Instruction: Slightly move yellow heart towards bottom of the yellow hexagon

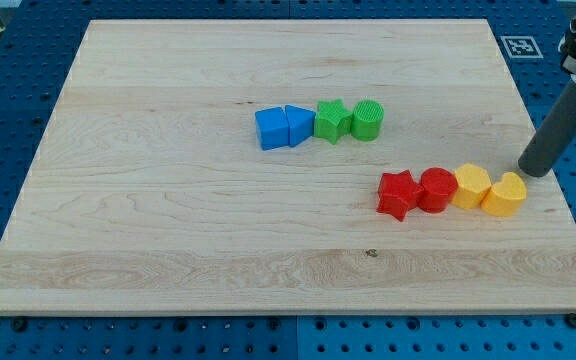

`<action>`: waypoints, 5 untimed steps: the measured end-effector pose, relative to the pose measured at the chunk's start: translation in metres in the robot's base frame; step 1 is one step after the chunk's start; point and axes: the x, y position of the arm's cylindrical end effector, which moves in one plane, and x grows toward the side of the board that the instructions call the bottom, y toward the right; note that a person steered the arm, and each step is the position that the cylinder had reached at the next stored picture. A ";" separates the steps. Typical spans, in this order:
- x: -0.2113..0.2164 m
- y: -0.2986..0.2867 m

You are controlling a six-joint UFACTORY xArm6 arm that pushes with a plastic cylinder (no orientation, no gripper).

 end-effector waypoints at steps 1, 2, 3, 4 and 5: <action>0.017 0.000; 0.018 0.000; 0.019 -0.005; 0.019 -0.006; 0.019 -0.009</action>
